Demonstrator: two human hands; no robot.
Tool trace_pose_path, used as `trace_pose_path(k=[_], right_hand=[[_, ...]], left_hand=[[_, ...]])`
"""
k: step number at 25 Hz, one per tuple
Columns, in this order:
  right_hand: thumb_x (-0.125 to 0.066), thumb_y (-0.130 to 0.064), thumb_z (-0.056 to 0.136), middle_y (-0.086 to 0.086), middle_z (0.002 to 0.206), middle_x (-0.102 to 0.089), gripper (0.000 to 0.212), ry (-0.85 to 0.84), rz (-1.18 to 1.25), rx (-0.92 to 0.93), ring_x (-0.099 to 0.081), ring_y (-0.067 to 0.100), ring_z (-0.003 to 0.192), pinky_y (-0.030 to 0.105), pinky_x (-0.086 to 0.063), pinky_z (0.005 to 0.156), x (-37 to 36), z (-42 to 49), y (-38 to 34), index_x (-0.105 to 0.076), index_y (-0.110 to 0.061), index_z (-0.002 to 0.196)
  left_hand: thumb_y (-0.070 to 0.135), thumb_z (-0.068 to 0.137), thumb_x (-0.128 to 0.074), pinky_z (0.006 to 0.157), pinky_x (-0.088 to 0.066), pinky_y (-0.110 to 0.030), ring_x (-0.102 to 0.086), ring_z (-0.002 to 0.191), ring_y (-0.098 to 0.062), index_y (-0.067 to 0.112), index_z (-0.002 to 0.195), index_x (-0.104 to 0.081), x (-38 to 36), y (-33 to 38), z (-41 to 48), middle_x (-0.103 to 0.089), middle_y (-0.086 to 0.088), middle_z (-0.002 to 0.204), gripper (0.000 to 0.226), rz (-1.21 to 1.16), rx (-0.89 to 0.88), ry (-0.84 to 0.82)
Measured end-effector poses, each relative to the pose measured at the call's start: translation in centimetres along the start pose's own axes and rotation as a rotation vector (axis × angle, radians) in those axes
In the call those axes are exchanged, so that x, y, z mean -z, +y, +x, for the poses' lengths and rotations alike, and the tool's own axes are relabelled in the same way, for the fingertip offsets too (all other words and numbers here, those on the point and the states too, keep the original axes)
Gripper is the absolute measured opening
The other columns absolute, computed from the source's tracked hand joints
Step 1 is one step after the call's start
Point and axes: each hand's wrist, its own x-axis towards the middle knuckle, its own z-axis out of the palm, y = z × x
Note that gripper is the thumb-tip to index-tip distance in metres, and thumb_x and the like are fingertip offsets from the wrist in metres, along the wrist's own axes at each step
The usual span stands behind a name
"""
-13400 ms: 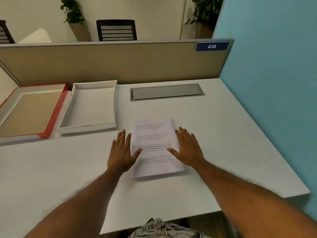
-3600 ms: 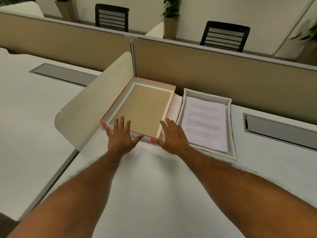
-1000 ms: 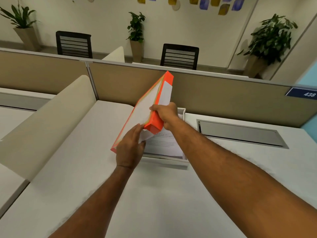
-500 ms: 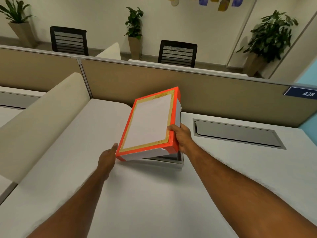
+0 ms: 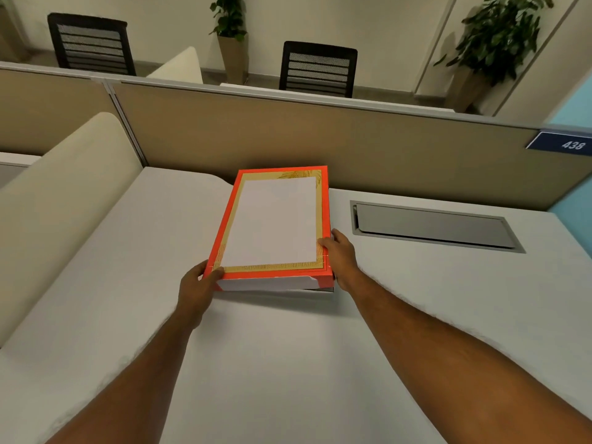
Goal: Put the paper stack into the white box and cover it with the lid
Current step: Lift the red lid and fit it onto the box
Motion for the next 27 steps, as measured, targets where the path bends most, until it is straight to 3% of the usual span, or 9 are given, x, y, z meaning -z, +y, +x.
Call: trace_pose_path(k=[5,14,18,24,27], right_hand=[[-0.048,-0.021,0.100,0.006,0.125,-0.066,0.038,-0.019,0.064,-0.009,-0.070,0.028,0.098,0.040,-0.061,0.080,0.3,0.0,2.1,-0.050,-0.020,0.138],[-0.048,-0.024,0.101,-0.001,0.132,-0.061,0.043,0.024,0.056,0.002,-0.069,0.031,0.105,0.050,-0.059,0.088,0.3,0.7,2.5,-0.044,-0.027,0.144],[-0.047,-0.025,0.101,-0.002,0.131,-0.060,0.045,0.057,0.017,-0.020,-0.068,0.030,0.105,0.048,-0.059,0.089,0.2,0.7,2.9,-0.042,-0.027,0.145],[-0.045,-0.028,0.102,-0.001,0.139,-0.057,0.047,0.081,-0.071,0.021,-0.064,0.025,0.109,0.033,-0.056,0.082,-0.1,0.9,4.1,-0.038,-0.025,0.148],[-0.051,-0.025,0.099,0.002,0.139,-0.058,0.045,0.106,-0.146,0.038,-0.064,0.023,0.107,0.034,-0.056,0.087,0.1,1.4,4.4,-0.043,-0.022,0.144]], left_hand=[[0.024,0.096,-0.055,0.092,-0.047,-0.036,-0.059,0.105,-0.023,0.013,0.136,-0.054,0.0,-0.5,-0.2,-0.062,-0.004,0.123,0.041,-0.009,-0.081,-0.044],[0.022,0.097,-0.054,0.100,-0.046,-0.045,-0.057,0.105,-0.021,0.013,0.138,-0.053,-0.5,0.0,-0.1,-0.060,0.003,0.120,0.042,0.004,-0.123,0.015],[0.023,0.099,-0.049,0.102,-0.045,-0.044,-0.055,0.104,-0.019,0.011,0.140,-0.050,-0.7,0.1,0.0,-0.059,0.001,0.123,0.042,0.056,-0.143,0.046],[0.024,0.099,-0.048,0.100,-0.047,-0.048,-0.059,0.106,-0.023,0.011,0.140,-0.051,-0.8,-1.1,0.7,-0.062,-0.010,0.131,0.043,0.142,-0.141,0.063],[0.023,0.099,-0.049,0.099,-0.048,-0.047,-0.061,0.110,-0.027,0.010,0.138,-0.053,-0.9,-1.6,0.9,-0.063,-0.012,0.130,0.041,0.198,-0.157,0.061]])
